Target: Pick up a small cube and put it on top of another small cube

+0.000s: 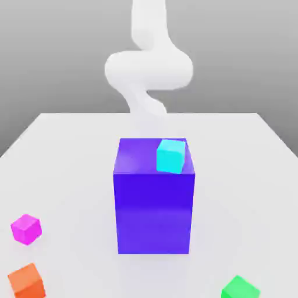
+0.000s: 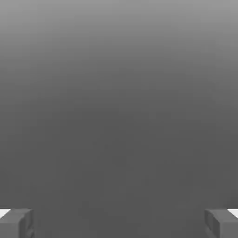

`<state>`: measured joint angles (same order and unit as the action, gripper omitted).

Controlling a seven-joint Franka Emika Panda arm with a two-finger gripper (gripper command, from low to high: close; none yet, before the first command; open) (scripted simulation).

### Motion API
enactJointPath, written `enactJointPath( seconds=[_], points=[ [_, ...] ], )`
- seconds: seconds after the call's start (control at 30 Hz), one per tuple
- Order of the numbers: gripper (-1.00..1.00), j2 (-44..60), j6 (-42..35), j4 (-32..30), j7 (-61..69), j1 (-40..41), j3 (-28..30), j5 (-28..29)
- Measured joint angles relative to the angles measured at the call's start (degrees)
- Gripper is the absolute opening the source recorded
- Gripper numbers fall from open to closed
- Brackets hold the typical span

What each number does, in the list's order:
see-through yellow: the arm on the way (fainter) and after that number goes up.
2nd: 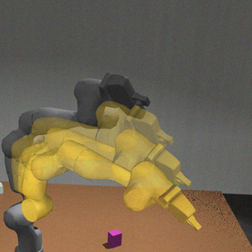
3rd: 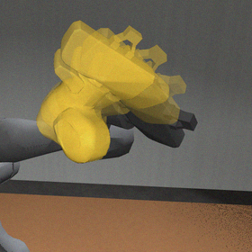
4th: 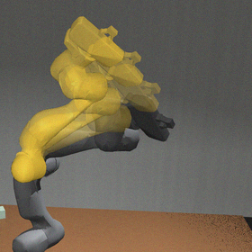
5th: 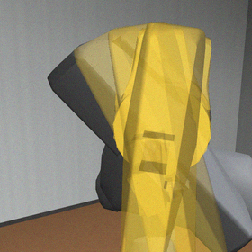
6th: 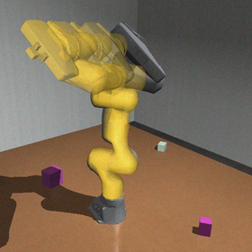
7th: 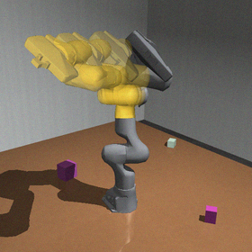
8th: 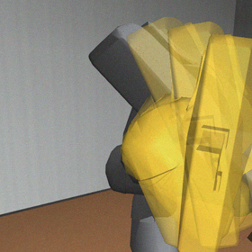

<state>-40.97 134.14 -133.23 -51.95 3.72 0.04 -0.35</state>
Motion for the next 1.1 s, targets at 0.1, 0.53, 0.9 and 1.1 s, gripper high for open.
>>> enactJointPath(
  seconds=[0.1,0.53,0.9,1.1],
  points=[
    [0.0,6.1,2.9,-1.8,-7.7,4.6,0.1,-0.3],
    [0.0,31.2,15.1,-9.3,-40.7,20.5,3.1,-0.2],
    [0.0,52.8,26.0,-14.7,-62.8,29.1,8.7,-5.1],
    [-1.0,62.7,33.5,-13.0,-60.7,31.9,5.5,-9.0]
  ],
)
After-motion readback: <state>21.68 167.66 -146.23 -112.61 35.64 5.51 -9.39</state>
